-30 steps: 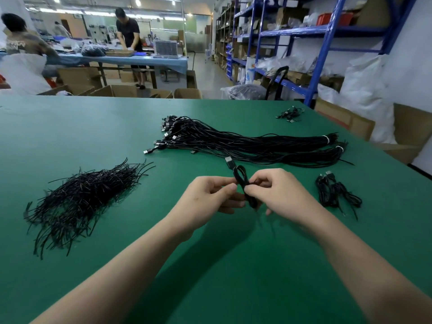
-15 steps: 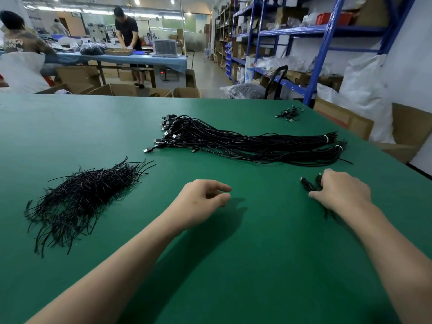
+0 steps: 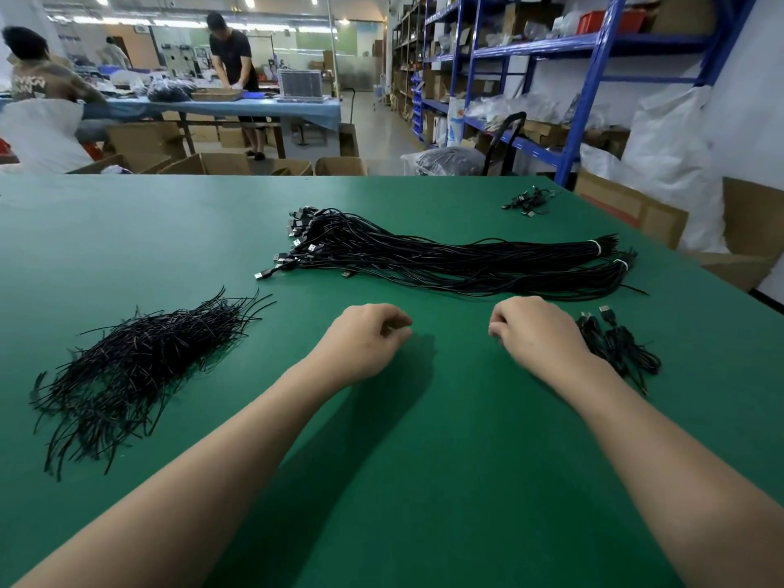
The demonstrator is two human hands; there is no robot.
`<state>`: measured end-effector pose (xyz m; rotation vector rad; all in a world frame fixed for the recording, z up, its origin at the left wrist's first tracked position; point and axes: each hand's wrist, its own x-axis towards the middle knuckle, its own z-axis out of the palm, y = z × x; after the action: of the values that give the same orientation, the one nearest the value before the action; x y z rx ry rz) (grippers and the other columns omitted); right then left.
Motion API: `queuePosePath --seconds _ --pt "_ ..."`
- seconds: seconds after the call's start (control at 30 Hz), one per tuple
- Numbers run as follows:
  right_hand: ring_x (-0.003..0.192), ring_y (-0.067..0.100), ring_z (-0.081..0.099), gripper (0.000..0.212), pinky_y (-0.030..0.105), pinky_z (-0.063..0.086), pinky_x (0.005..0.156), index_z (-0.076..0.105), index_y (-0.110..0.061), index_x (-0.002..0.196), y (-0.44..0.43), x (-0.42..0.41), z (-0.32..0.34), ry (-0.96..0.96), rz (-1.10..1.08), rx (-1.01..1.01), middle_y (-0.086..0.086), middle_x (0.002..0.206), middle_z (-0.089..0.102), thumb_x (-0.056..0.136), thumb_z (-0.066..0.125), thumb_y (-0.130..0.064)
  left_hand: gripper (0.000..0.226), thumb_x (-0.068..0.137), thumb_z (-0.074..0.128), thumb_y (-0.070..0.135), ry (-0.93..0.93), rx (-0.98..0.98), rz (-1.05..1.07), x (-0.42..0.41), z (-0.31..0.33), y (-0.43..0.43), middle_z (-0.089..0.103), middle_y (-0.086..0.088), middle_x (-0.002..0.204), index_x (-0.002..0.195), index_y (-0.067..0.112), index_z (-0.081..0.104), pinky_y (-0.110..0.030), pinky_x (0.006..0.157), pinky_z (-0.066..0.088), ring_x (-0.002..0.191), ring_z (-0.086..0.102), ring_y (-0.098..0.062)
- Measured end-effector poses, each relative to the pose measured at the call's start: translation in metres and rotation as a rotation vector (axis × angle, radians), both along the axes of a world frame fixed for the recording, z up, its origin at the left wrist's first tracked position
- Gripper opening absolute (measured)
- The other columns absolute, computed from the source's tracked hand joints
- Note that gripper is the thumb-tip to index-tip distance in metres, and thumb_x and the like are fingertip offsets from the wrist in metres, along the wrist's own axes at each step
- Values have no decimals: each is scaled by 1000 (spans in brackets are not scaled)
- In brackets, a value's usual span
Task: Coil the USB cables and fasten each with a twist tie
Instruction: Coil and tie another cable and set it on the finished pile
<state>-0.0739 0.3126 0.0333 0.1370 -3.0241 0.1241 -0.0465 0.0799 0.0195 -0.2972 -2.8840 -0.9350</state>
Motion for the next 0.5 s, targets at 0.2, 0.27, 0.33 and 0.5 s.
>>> queuePosePath --seconds 0.2,0.27,0.33,0.5 --pt "117 32 55 26 39 48 86 61 -5 116 8 -35 -13 -118 -78 57 12 131 57 106 42 -20 47 104 49 22 106 -279 -75 -68 -16 50 41 0 158 151 19 44 -43 115 36 144 37 -25" --pt "136 31 42 40 41 42 103 47 -3 138 12 -47 -17 -191 -111 38 13 152 40 108 38 -28 51 104 48 22 140 -352 -50 -85 -20 61 36 1 161 154 22 38 -46 116 33 147 32 -26" --pt "151 28 23 56 43 32 116 23 -2 156 15 -56 -22 -243 -137 -7 10 168 13 109 35 -31 50 104 48 25 153 -383 -6 -99 -25 69 41 1 158 154 25 39 -45 113 31 146 34 -25" --pt "156 25 7 62 47 18 123 3 -9 161 21 -73 -32 -282 -160 -63 5 169 -5 109 30 -31 28 103 53 35 235 -389 68 -116 -32 78 59 -1 129 127 32 67 -40 100 35 123 49 -25"
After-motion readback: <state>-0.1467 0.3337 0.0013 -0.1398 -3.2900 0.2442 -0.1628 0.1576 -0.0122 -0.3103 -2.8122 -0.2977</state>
